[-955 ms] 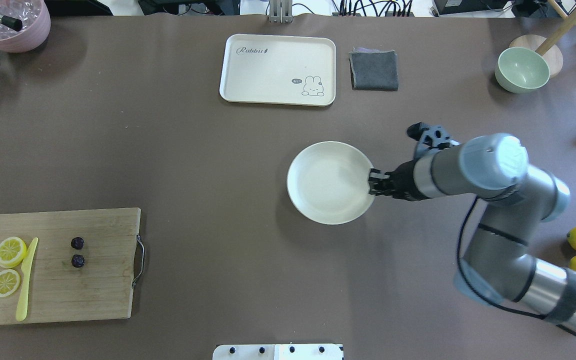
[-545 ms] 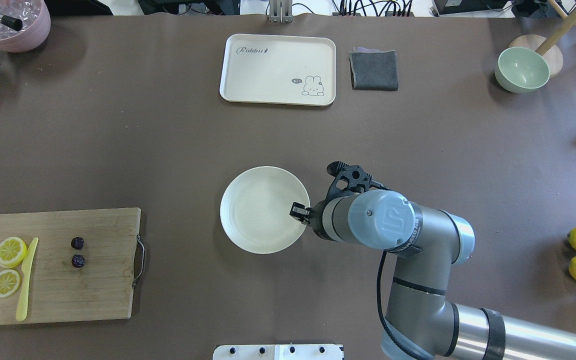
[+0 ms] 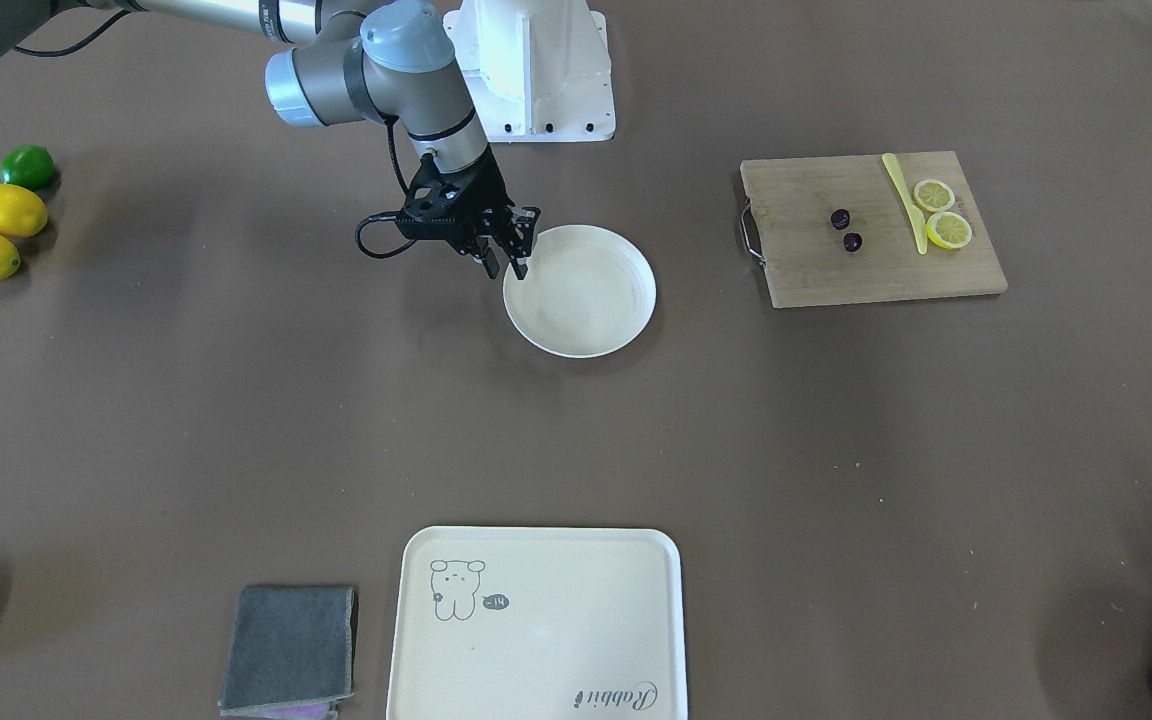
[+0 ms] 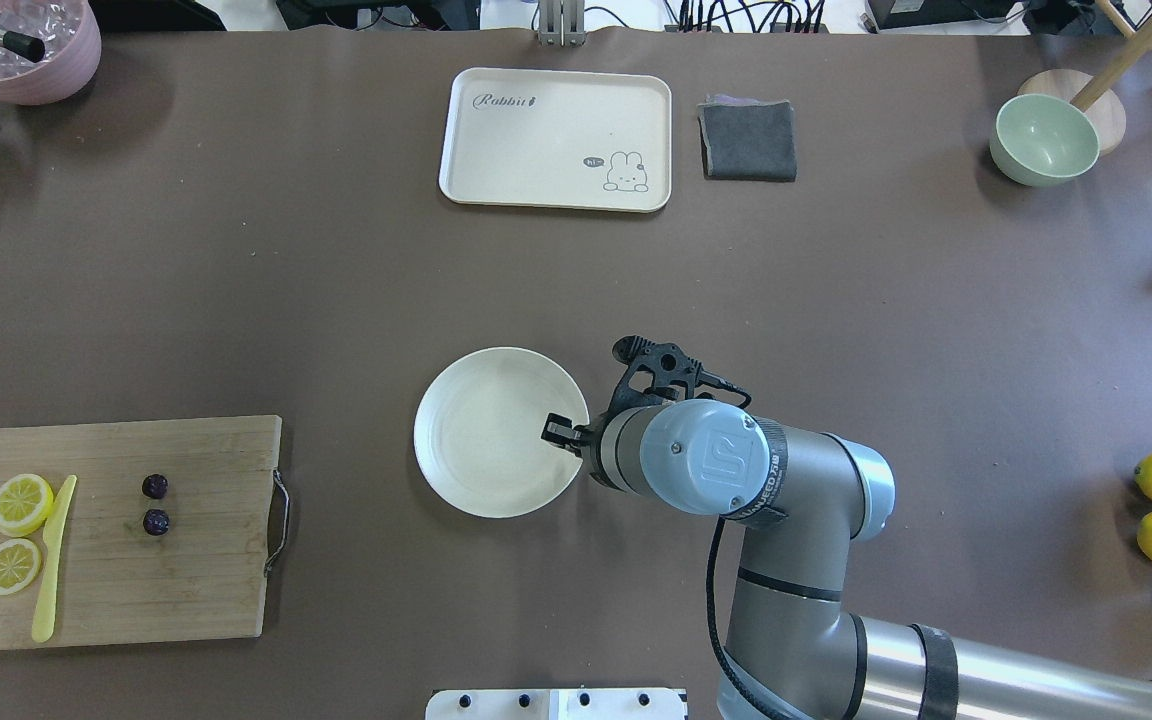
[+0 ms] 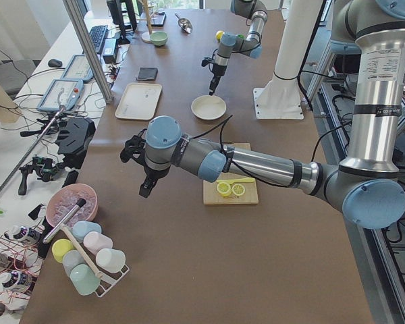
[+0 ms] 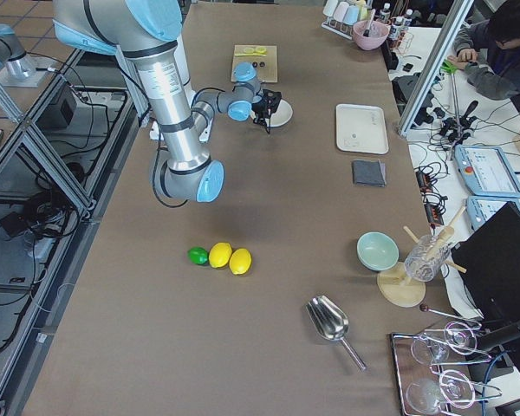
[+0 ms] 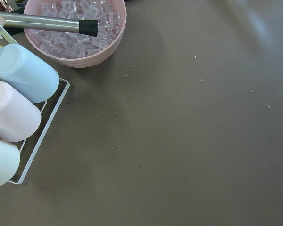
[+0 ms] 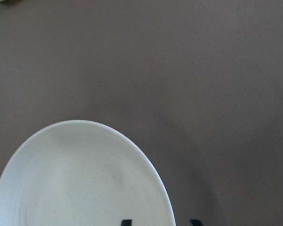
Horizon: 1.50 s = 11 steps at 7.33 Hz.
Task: Place red cherry on plate
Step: 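Slide the white plate with the right gripper toward the table center, then release the plate and withdraw the right arm while the left arm reaches out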
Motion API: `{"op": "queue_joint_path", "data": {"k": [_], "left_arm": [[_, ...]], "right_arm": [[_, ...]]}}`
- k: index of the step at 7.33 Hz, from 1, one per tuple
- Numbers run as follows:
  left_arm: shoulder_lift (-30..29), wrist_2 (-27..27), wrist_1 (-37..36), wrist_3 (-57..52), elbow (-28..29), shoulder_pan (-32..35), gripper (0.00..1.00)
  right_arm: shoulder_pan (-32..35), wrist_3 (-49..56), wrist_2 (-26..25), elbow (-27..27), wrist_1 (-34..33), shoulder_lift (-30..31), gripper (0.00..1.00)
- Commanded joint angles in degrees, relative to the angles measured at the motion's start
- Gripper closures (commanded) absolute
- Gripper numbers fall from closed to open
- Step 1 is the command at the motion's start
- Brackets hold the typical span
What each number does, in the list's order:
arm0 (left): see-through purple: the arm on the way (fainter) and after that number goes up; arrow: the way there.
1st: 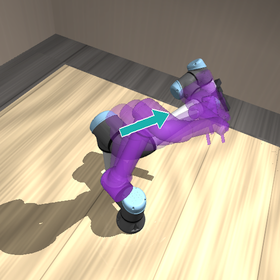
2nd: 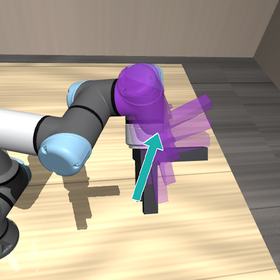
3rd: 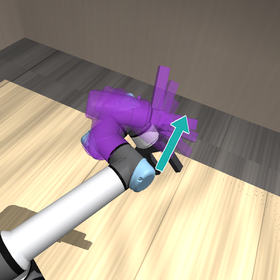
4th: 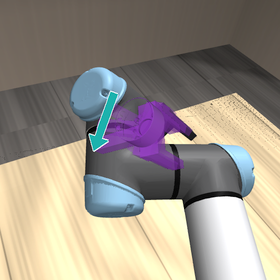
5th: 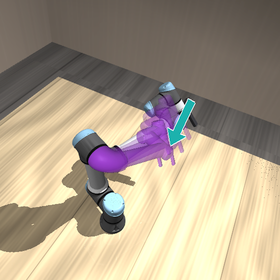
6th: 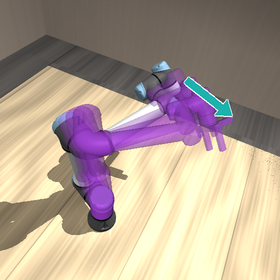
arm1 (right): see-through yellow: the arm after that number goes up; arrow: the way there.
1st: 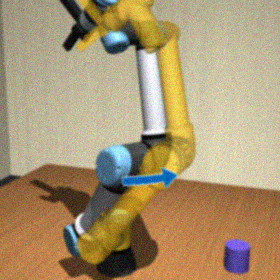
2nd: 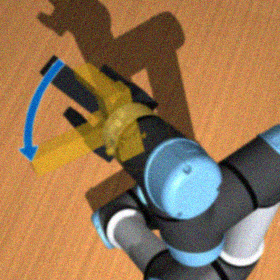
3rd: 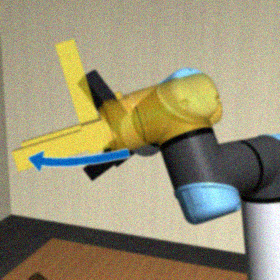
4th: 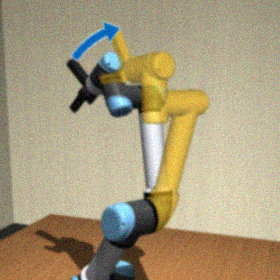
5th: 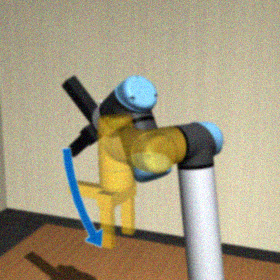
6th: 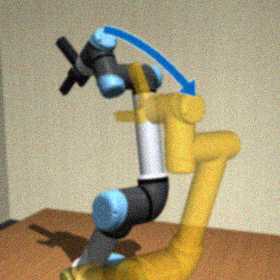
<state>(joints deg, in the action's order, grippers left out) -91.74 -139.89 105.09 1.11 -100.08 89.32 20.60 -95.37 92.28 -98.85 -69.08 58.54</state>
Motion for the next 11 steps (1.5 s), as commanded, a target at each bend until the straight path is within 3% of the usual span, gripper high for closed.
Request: {"op": "queue_joint_path", "data": {"k": [1, 2, 4, 6, 7, 8, 11], "left_arm": [[0.5, 0.0, 7.1, 14.7, -0.6, -3.4, 0.02], [0.6, 0.2, 14.4, 26.5, -0.6, -8.4, 0.02], [2.4, 1.3, 20.9, 39.0, -2.3, -18.2, 0.02], [6.7, 10.2, 21.7, 47.9, -9.3, -29.6, 0.02], [9.4, 14.9, 24.6, 50.5, -10.1, -35.8, 0.02], [11.6, 18.9, 29.1, 54.1, -10.0, -41.2, 0.02], [11.6, 26.7, 29.9, 57.2, -10.0, -51.7, 0.03]], "right_arm": [[9.3, 5.2, 9.6, -7.4, -10.9, 0.7, 0.00], [15.5, 10.2, 16.2, -12.3, -17.6, 2.5, 0.00], [25.2, 23.0, 22.7, -15.8, -23.3, 7.1, 0.00], [36.0, 38.9, 29.2, -16.6, -24.5, 13.3, 0.00], [40.8, 46.6, 32.5, -16.6, -24.9, 16.7, 0.00], [45.2, 56.1, 33.6, -16.7, -27.1, 19.1, 0.00], [57.9, 85.8, 33.7, -16.1, -37.2, 24.3, 0.00]]}}
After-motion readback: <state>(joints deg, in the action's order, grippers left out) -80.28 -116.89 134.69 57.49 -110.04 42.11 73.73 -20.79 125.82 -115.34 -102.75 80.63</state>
